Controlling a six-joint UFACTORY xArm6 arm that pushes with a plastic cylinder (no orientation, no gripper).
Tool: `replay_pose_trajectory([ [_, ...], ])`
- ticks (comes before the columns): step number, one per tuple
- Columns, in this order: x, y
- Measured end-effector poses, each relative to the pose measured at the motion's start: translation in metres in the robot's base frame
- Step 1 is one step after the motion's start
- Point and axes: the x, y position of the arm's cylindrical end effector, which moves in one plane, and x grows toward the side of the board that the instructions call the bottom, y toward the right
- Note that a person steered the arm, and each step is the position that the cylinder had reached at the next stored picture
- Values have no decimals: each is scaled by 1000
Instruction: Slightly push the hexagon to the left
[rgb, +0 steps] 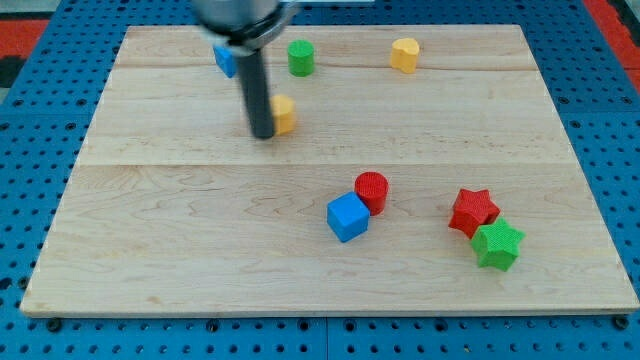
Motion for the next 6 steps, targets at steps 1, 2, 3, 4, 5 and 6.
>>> replay_pose_trajectory([
  [1, -40, 14],
  [2, -12, 64],
  [3, -53, 108],
  [4, -98, 83],
  [5, -59, 66],
  [6, -52, 65],
])
